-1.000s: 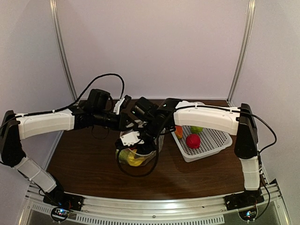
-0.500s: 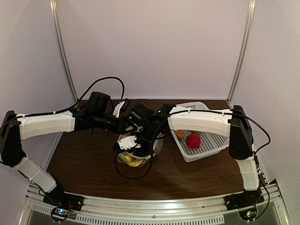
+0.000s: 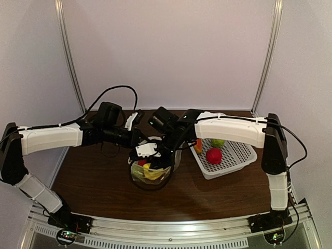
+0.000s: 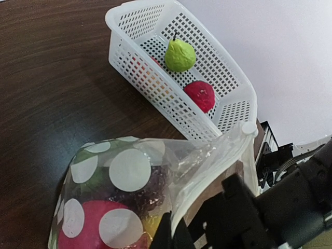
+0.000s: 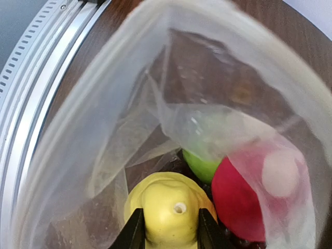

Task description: Open the zip-top bag and remove the fake food

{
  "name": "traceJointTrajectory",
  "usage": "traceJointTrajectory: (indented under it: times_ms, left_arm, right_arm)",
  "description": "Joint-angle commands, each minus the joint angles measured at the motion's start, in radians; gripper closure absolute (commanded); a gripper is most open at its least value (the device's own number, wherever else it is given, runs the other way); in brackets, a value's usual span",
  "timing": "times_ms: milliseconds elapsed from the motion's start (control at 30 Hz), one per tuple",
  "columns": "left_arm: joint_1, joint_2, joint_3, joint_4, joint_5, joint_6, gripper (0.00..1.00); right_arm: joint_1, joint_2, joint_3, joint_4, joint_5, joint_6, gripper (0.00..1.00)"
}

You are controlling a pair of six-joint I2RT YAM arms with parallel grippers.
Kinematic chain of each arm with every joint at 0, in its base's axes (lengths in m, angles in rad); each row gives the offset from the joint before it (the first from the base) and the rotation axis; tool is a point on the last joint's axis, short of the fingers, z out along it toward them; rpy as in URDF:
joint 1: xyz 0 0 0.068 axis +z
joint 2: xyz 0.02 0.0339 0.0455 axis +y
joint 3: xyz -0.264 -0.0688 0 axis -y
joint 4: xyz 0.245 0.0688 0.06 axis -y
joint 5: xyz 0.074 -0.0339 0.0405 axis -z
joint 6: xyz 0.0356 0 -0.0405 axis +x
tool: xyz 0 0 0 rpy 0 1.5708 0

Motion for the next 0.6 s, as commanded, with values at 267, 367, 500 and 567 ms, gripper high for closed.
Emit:
traceJointTrajectory:
  times_ms: [267,367,500,567]
  left_arm:
    - [0.002,0.013,0.034,-0.016,0.005,0.05,1.0]
    - [0.002,0.026,0.045,-0.016,0.011,0.05,1.0]
    - [0.002,0.046,0.063,-0.015,0.013,0.054,1.0]
    - [0.002,0.06,0.079,-0.016,0.018,0.054,1.0]
  right_arm:
    - [-0.127,-0.21,0.009,-0.084,-0.16,0.121,0.81]
    - [-0.146,-0.234,0.035,-0.104,-0.206,0.15,0.81]
    - [-0.181,-0.273,0.085,-0.135,-0.304,0.198,0.81]
    - [-0.206,-0.297,0.099,-0.149,-0.334,0.221,0.81]
